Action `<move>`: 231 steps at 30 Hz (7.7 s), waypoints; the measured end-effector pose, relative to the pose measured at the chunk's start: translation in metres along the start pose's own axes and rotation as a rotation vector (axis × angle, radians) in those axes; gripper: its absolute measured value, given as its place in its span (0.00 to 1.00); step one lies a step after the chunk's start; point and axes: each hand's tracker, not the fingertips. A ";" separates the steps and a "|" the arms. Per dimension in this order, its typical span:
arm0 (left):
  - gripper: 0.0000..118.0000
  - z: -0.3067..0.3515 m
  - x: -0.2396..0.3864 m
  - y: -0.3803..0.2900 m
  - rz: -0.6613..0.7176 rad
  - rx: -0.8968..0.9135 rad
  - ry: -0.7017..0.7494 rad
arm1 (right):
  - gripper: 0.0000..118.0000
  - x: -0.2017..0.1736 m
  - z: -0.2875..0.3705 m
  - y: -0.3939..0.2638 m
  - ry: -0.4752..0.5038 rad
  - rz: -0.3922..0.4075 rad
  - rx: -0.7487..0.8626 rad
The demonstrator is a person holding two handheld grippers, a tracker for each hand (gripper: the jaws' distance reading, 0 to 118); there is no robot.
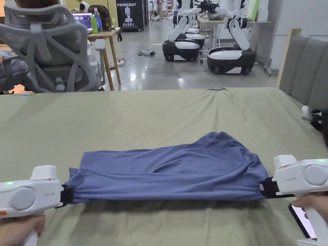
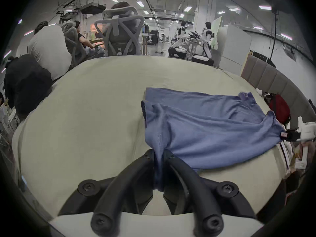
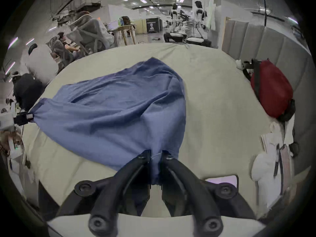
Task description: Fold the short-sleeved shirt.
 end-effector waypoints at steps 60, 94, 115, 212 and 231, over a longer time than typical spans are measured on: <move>0.01 -0.211 0.022 0.134 0.063 -0.097 0.196 | 0.00 -0.041 -0.053 0.081 -0.023 0.099 0.149; 0.01 -0.020 0.002 0.069 0.042 0.066 0.072 | 0.03 -0.025 0.029 0.073 -0.051 0.170 0.157; 0.90 -0.001 0.014 -0.034 -0.015 -0.031 0.114 | 1.00 -0.026 0.021 -0.033 -0.076 0.157 0.072; 0.96 -0.036 0.064 0.023 0.272 -0.009 -0.618 | 0.00 -0.105 0.058 -0.051 0.105 0.106 0.215; 0.00 -0.100 0.087 -0.006 0.175 -0.252 -0.527 | 0.00 -0.109 0.056 -0.062 0.156 0.110 0.201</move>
